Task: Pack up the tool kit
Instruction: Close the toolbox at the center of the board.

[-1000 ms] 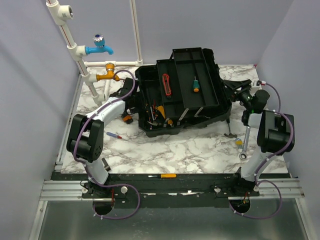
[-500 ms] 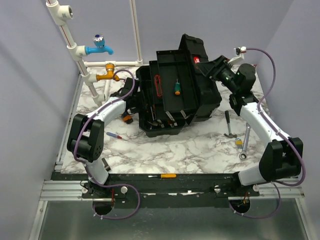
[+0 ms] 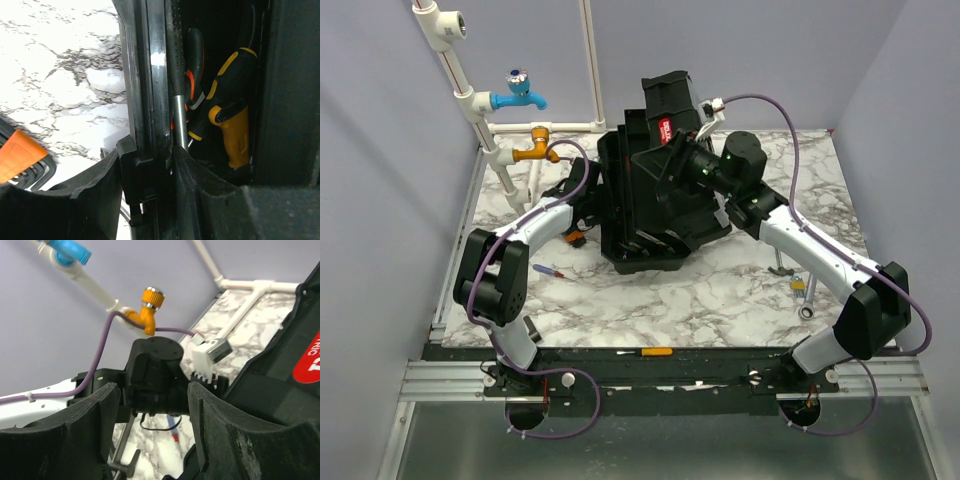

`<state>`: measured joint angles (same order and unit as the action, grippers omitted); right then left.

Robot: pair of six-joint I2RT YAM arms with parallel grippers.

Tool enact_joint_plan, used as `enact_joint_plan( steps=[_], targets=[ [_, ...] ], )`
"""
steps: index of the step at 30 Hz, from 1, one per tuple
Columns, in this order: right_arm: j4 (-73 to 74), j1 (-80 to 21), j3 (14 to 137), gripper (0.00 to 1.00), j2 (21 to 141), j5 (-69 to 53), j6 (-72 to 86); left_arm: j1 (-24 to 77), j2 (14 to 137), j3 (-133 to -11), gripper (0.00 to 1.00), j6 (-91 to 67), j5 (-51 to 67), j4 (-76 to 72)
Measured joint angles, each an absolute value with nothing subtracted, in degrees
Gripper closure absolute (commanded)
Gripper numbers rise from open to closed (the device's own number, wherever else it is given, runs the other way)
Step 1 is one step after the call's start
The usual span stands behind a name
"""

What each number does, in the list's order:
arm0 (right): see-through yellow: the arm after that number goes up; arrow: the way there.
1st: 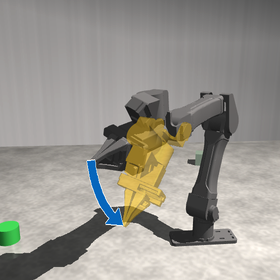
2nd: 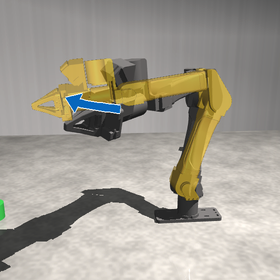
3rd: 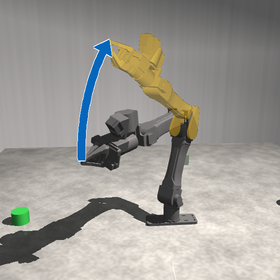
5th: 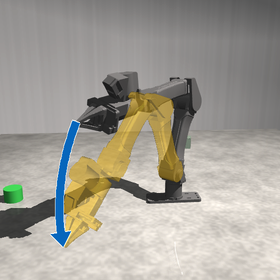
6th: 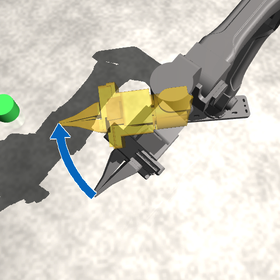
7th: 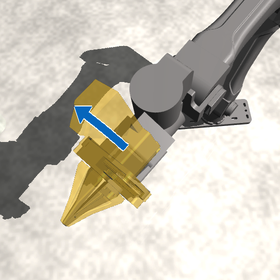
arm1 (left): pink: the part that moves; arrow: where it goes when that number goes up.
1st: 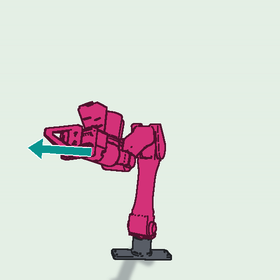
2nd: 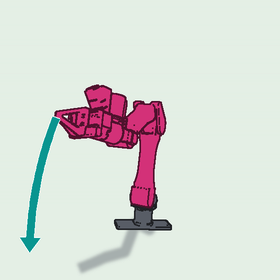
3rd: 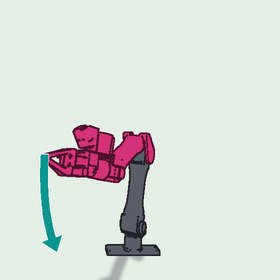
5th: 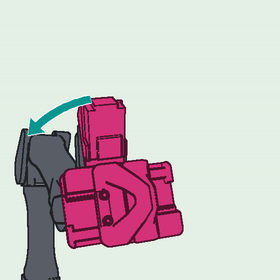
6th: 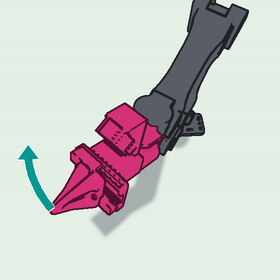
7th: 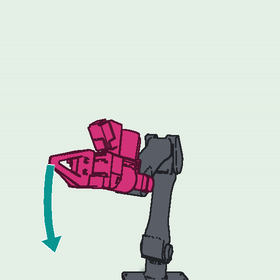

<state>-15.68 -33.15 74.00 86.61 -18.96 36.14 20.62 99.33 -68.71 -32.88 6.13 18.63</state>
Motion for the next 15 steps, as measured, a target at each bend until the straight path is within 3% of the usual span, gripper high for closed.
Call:
enact_joint_plan(
  steps=[15],
  targets=[
    [0.9, -34.3, 81.4, 0.31, 86.9, -18.9, 36.5, 23.3, 99.5, -68.3, 0.70, -34.8, 8.5, 16.2]
  ],
)
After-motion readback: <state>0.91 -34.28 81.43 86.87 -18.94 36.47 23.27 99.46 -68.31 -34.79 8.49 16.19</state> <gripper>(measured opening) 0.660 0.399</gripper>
